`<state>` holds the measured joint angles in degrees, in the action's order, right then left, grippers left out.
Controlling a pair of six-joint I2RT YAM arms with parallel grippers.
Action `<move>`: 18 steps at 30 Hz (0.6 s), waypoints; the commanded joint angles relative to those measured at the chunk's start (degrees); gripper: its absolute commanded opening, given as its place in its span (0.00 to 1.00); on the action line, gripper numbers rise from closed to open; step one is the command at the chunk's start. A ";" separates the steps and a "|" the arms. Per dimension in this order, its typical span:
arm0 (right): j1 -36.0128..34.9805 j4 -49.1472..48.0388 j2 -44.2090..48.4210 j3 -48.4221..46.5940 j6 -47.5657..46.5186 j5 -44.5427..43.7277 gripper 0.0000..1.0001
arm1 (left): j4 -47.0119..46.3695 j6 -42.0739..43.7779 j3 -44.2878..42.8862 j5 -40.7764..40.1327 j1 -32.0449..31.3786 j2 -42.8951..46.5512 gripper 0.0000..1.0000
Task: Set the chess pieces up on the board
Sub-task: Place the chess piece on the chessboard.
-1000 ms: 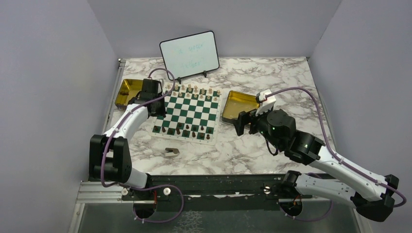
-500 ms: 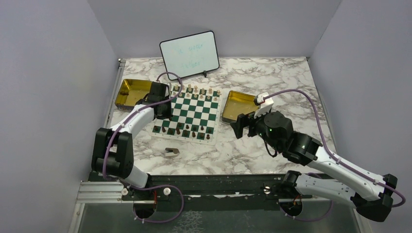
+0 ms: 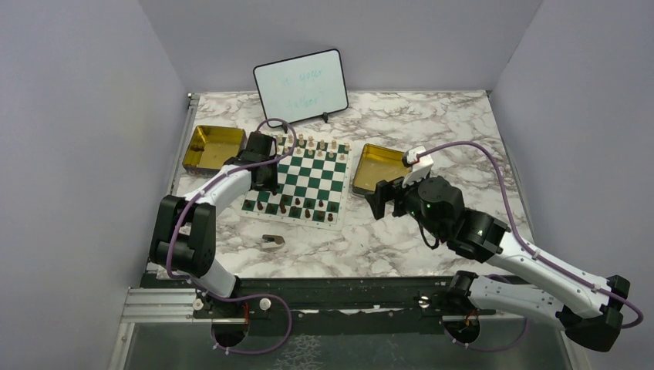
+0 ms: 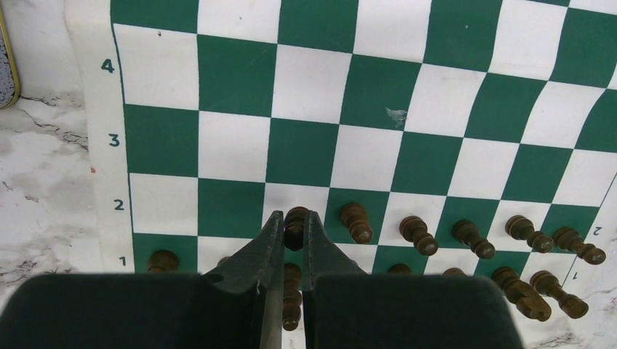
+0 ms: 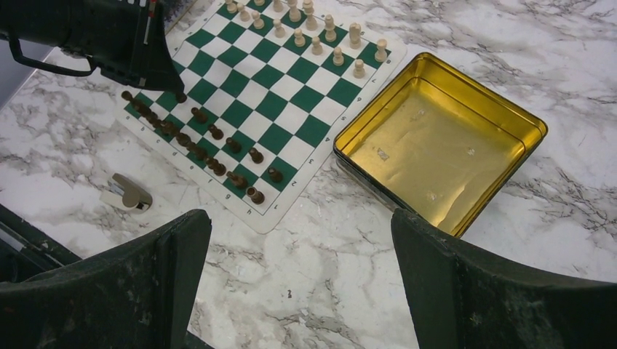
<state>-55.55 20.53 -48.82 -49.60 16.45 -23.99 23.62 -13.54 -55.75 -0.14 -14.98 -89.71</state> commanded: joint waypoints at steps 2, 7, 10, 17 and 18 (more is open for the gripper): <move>-0.17 -2.20 0.13 -0.29 -0.93 -1.93 1.00 | -0.76 -0.71 0.92 -2.43 -0.66 0.27 0.06; -0.17 -2.11 0.45 -0.35 -1.15 -2.24 1.00 | -0.74 -0.52 1.63 -2.33 -0.73 0.80 0.06; -0.17 -2.00 0.47 -0.45 -1.15 -2.29 1.00 | -0.85 -0.61 2.33 -2.48 -0.75 1.11 0.06; -0.17 -1.90 0.44 -0.70 -1.32 -2.29 1.00 | -1.87 -0.61 2.70 -2.21 -0.82 0.78 0.06; -0.17 -1.95 0.47 -0.72 -1.33 -2.29 1.00 | -2.21 -0.53 2.74 -2.31 -0.83 0.71 0.06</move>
<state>-55.55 20.43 -48.82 -49.60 15.42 -24.67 23.31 -13.87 -53.52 -1.21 -15.40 -89.69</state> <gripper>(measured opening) 0.998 0.101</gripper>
